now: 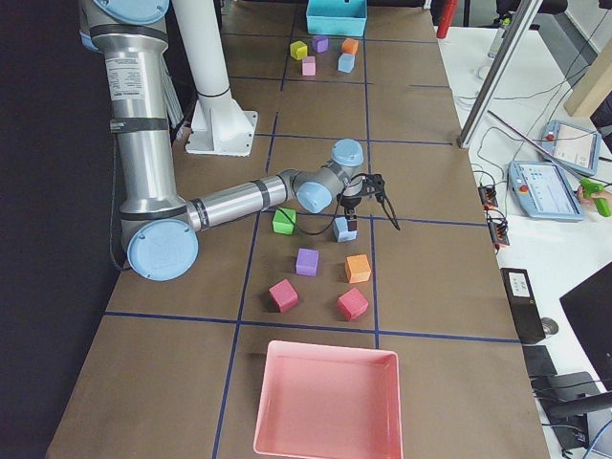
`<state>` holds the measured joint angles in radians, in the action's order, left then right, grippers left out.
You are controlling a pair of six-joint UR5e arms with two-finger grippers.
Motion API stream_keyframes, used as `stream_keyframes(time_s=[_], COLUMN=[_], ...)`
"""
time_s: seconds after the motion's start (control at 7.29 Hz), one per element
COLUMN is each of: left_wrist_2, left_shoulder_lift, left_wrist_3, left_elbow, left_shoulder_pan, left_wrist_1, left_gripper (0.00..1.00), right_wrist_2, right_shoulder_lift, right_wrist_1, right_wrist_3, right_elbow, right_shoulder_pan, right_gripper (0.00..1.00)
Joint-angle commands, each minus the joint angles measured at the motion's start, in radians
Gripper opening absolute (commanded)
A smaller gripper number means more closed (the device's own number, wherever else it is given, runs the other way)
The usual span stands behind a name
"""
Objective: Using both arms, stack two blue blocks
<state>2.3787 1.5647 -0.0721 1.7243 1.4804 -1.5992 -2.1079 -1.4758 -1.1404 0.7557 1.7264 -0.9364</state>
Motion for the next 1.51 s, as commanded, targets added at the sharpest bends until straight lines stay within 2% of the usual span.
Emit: stream_keyframes(time_s=[0.0,0.41,0.55,0.69,0.82,1.1,1.37], left_wrist_2=[0.001,0.01,0.019,0.023,0.024,0.039,0.039], left_shoulder_lift=[0.0,0.0,0.0,0.0,0.0,-0.002,0.0], left_wrist_3=[0.0,0.0,0.0,0.0,0.0,0.002,0.002], left_elbow=[0.0,0.0,0.0,0.0,0.001,0.015,0.018], left_shoulder_pan=[0.001,0.001,0.0,0.001,0.001,0.001,0.001], left_wrist_1=[0.001,0.001,0.001,0.001,0.001,0.001,0.001], left_gripper=[1.0,1.0,1.0,1.0,1.0,1.0,1.0], right_wrist_2=[0.032,0.061,0.068,0.074,0.072,0.068,0.066], right_shoulder_lift=[0.006,0.009,0.011,0.008,0.006,0.014,0.179], right_wrist_1=[0.002,0.002,0.002,0.002,0.002,-0.002,-0.106], right_wrist_3=[-0.062,-0.124,-0.122,-0.121,-0.124,-0.11,0.119], right_elbow=[-0.017,-0.073,-0.077,-0.082,-0.079,-0.044,-0.002], right_shoulder_pan=[0.044,0.073,0.08,0.083,0.082,0.085,0.121], right_gripper=[0.99,0.98,0.89,0.56,0.03,0.0,0.0])
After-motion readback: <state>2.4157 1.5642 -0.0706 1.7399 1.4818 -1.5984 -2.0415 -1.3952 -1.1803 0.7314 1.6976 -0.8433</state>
